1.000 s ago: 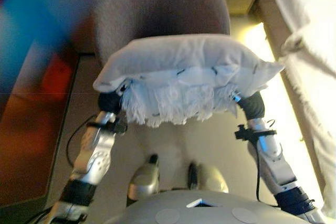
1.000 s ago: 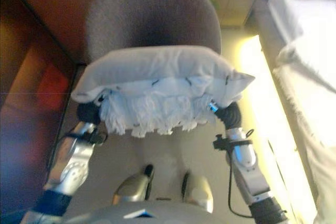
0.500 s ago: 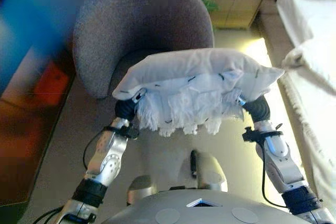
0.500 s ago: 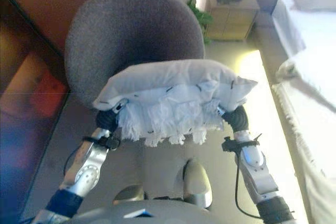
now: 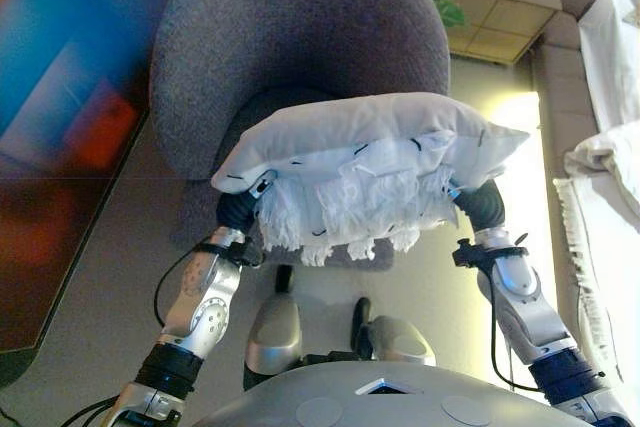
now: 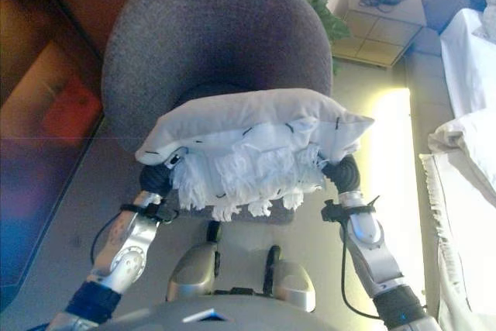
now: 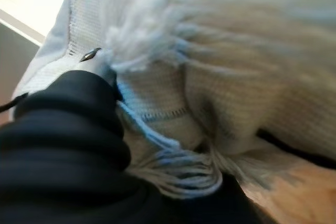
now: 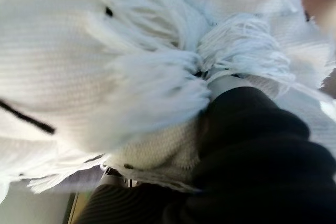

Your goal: Pick up the cushion and take it to the sofa

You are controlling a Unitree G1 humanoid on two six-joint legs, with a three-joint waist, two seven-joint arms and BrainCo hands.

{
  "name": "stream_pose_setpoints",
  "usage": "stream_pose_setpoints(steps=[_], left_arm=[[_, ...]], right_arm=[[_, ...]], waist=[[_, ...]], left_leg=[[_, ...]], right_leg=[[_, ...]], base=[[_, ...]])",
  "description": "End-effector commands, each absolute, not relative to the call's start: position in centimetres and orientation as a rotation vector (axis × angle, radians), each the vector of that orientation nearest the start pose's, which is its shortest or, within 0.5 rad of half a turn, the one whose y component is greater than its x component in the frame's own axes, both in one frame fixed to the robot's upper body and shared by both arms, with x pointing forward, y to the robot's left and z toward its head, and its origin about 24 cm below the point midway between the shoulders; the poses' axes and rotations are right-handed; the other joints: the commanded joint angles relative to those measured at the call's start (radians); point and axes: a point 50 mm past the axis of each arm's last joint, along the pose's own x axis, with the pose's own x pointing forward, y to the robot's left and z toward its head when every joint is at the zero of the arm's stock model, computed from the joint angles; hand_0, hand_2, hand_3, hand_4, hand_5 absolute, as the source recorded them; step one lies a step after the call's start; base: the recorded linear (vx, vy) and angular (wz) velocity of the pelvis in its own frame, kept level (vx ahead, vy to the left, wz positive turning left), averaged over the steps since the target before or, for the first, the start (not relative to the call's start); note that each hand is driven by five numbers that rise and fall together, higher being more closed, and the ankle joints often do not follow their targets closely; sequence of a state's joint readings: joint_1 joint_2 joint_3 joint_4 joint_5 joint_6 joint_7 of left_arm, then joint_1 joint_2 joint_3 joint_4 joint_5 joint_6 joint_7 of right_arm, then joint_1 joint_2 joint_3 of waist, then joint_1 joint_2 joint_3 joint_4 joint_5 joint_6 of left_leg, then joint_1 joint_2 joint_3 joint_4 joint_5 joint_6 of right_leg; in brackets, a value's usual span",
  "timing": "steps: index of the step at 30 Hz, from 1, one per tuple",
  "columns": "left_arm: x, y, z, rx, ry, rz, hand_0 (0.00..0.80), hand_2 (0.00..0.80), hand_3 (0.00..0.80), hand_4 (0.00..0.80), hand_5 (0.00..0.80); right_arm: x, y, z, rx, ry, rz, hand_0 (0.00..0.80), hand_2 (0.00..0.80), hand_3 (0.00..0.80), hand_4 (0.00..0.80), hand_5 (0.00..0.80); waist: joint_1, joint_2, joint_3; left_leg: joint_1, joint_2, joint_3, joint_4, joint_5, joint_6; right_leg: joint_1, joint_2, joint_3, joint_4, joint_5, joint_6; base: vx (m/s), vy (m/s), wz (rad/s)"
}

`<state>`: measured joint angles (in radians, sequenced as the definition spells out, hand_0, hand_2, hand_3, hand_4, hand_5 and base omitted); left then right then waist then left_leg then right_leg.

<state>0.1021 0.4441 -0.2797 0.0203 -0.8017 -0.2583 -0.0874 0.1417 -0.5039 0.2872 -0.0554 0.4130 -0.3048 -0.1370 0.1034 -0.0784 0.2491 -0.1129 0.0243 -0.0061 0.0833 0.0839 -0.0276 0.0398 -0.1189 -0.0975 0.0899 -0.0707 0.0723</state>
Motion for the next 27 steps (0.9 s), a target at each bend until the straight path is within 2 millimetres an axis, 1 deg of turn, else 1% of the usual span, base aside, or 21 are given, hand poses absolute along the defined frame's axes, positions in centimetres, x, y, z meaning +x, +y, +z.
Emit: stream_pose_setpoints(steps=[1,2,4,5,6,7,8,9,10,11,12,13,14,15,16,18,20,21,24,27], left_arm=[[22.9,15.1,8.8,-0.495,-0.292,-0.378,0.8,0.8,0.8,0.8,0.8],[22.9,15.3,8.7,-0.491,-0.292,-0.378,0.8,0.8,0.8,0.8,0.8],[22.9,15.6,8.7,-0.471,-0.297,-0.384,0.8,0.8,0.8,0.8,0.8],[23.1,15.8,8.9,-0.45,-0.293,-0.391,0.8,0.8,0.8,0.8,0.8],[23.2,16.0,8.9,-0.431,-0.28,-0.398,0.8,0.8,0.8,0.8,0.8],[23.2,16.4,8.8,-0.413,-0.26,-0.408,0.8,0.8,0.8,0.8,0.8],[23.1,16.8,8.6,-0.392,-0.237,-0.418,0.8,0.8,0.8,0.8,0.8],[22.9,16.9,8.5,-0.373,-0.224,-0.429,0.8,0.8,0.8,0.8,0.8],[22.8,17.0,8.3,-0.354,-0.216,-0.439,0.8,0.8,0.8,0.8,0.8],[22.7,17.1,8.1,-0.344,-0.209,-0.44,0.8,0.8,0.8,0.8,0.8],[22.9,17.2,8.0,-0.342,-0.206,-0.436,0.8,0.8,0.8,0.8,0.8],[23.1,17.3,8.0,-0.345,-0.206,-0.436,0.8,0.8,0.8,0.8,0.8],[23.2,17.3,8.2,-0.346,-0.21,-0.435,0.8,0.8,0.8,0.8,0.8],[23.5,17.1,8.5,-0.343,-0.217,-0.432,0.8,0.8,0.8,0.8,0.8],[23.8,16.7,8.7,-0.336,-0.226,-0.433,0.8,0.8,0.8,0.8,0.8],[24.7,15.7,9.3,-0.31,-0.242,-0.445,0.8,0.8,0.8,0.8,0.8],[25.1,14.8,9.2,-0.293,-0.224,-0.458,0.8,0.8,0.8,0.8,0.8],[25.0,14.6,8.9,-0.289,-0.205,-0.468,0.8,0.8,0.8,0.8,0.8],[24.6,14.5,8.1,-0.286,-0.171,-0.466,0.8,0.8,0.8,0.8,0.8],[24.7,14.9,7.2,-0.279,-0.131,-0.424,0.8,0.8,0.8,0.8,0.8]], right_arm=[[22.7,-16.0,9.3,0.008,-0.341,0.299,0.8,0.8,0.8,0.8,0.8],[22.7,-15.9,9.4,0.009,-0.343,0.3,0.8,0.8,0.8,0.8,0.8],[22.8,-15.7,9.4,0.017,-0.349,0.29,0.8,0.8,0.8,0.8,0.8],[22.9,-15.7,9.3,0.034,-0.348,0.268,0.8,0.8,0.8,0.8,0.8],[22.8,-15.9,9.1,0.048,-0.342,0.239,0.8,0.8,0.8,0.8,0.8],[22.7,-16.1,8.8,0.064,-0.331,0.209,0.8,0.8,0.8,0.8,0.8],[22.5,-16.3,8.7,0.094,-0.319,0.18,0.8,0.8,0.8,0.8,0.8],[22.3,-16.3,8.7,0.108,-0.316,0.169,0.8,0.8,0.8,0.8,0.8],[22.0,-16.0,8.7,0.103,-0.322,0.175,0.8,0.8,0.8,0.8,0.8],[21.9,-15.6,8.7,0.093,-0.326,0.185,0.8,0.8,0.8,0.8,0.8],[22.0,-15.3,8.5,0.089,-0.322,0.19,0.8,0.8,0.8,0.8,0.8],[22.2,-15.2,8.3,0.085,-0.316,0.191,0.8,0.8,0.8,0.8,0.8],[22.4,-15.3,8.1,0.081,-0.313,0.191,0.8,0.8,0.8,0.8,0.8],[22.8,-15.2,8.0,0.083,-0.315,0.192,0.8,0.8,0.8,0.8,0.8],[23.2,-15.0,7.9,0.087,-0.321,0.192,0.8,0.8,0.8,0.8,0.8],[23.9,-14.3,8.2,0.092,-0.349,0.19,0.8,0.8,0.8,0.8,0.8],[24.2,-14.0,8.3,0.12,-0.35,0.186,0.8,0.8,0.8,0.8,0.8],[24.3,-14.0,8.1,0.131,-0.341,0.182,0.8,0.8,0.8,0.8,0.8],[24.1,-14.3,7.3,0.155,-0.298,0.187,0.8,0.8,0.8,0.8,0.8],[23.9,-14.1,6.3,0.168,-0.247,0.2,0.8,0.8,0.8,0.8,0.8]], waist=[[0.026,0.008,-0.024],[0.029,0.006,-0.024],[0.038,-0.001,-0.027],[0.048,-0.007,-0.034],[0.056,-0.015,-0.038],[0.065,-0.028,-0.047],[0.074,-0.054,-0.056],[0.076,-0.066,-0.066],[0.072,-0.067,-0.073],[0.062,-0.057,-0.074],[0.049,-0.047,-0.069],[0.043,-0.036,-0.069],[0.038,-0.034,-0.065],[0.036,-0.034,-0.057],[0.032,-0.034,-0.046],[0.02,-0.033,-0.019],[0.013,-0.04,-0.009],[0.014,-0.043,-0.009],[0.02,-0.049,-0.027],[0.025,-0.06,-0.039]], left_leg=[[-0.093,0.161,-0.123,-0.109,0.12,-0.11],[-0.099,0.164,-0.125,-0.099,0.115,-0.109],[-0.118,0.157,-0.113,-0.054,0.083,-0.098],[-0.128,0.148,-0.108,-0.029,0.061,-0.087],[-0.142,0.129,-0.112,0.013,0.035,-0.067],[-0.158,0.103,-0.115,0.058,0.012,-0.045],[-0.17,0.07,-0.108,0.091,-0.011,-0.017],[-0.166,0.05,-0.099,0.094,-0.027,0.008],[-0.144,0.038,-0.095,0.08,-0.04,0.03],[-0.113,0.033,-0.095,0.064,-0.048,0.044],[-0.081,0.027,-0.101,0.047,-0.048,0.051],[-0.064,0.024,-0.105,0.032,-0.041,0.049],[-0.044,0.011,-0.103,0.02,-0.038,0.045],[-0.027,0.0,-0.095,0.01,-0.04,0.042],[-0.019,-0.005,-0.09,0.005,-0.045,0.041],[-0.015,-0.008,-0.086,0.001,-0.056,0.041],[-0.007,-0.013,-0.079,0.01,-0.076,0.043],[0.005,-0.01,-0.072,0.011,-0.084,0.042],[0.026,-0.004,-0.058,0.02,-0.106,0.039],[0.035,0.007,-0.04,0.043,-0.127,0.027]], right_leg=[[0.113,0.043,0.018,-0.012,-0.045,-0.002],[0.117,0.039,0.019,-0.004,-0.055,0.001],[0.127,0.008,0.013,0.023,-0.079,0.028],[0.135,-0.017,-0.009,0.06,-0.102,0.046],[0.15,-0.031,-0.015,0.093,-0.123,0.061],[0.172,-0.041,-0.021,0.117,-0.124,0.078],[0.181,-0.058,-0.025,0.181,-0.072,0.109],[0.155,-0.062,-0.015,0.262,-0.002,0.128],[0.093,-0.059,0.002,0.36,0.071,0.137],[0.005,-0.049,0.019,0.44,0.122,0.137],[-0.073,-0.026,0.031,0.452,0.127,0.129],[-0.105,-0.007,0.021,0.418,0.121,0.12],[-0.108,-0.005,-0.002,0.371,0.11,0.109],[-0.118,-0.017,-0.034,0.29,0.113,0.096],[-0.131,-0.028,-0.048,0.224,0.125,0.086],[-0.166,-0.033,-0.047,0.122,0.141,0.073],[-0.164,-0.052,-0.048,0.054,0.176,0.081],[-0.159,-0.061,-0.055,0.05,0.192,0.085],[-0.11,-0.081,-0.083,0.006,0.184,0.095],[-0.071,-0.103,-0.115,-0.028,0.187,0.107]], base=[[0.437,0.18,-0.08],[0.459,0.197,-0.08],[0.46,0.225,0.0],[0.575,0.262,0.03],[0.603,0.218,0.03],[0.547,0.139,0.15],[0.488,0.117,0.25],[0.46,0.151,0.28],[0.401,0.191,0.23],[0.38,0.21,0.15],[0.348,0.191,0.09],[0.305,0.151,0.05],[0.24,0.087,0.09],[0.166,0.016,0.12],[0.101,-0.068,0.1],[0.068,-0.147,0.12],[0.155,-0.141,0.24],[0.224,-0.101,0.31],[0.258,-0.074,0.44],[0.267,-0.078,0.2]])
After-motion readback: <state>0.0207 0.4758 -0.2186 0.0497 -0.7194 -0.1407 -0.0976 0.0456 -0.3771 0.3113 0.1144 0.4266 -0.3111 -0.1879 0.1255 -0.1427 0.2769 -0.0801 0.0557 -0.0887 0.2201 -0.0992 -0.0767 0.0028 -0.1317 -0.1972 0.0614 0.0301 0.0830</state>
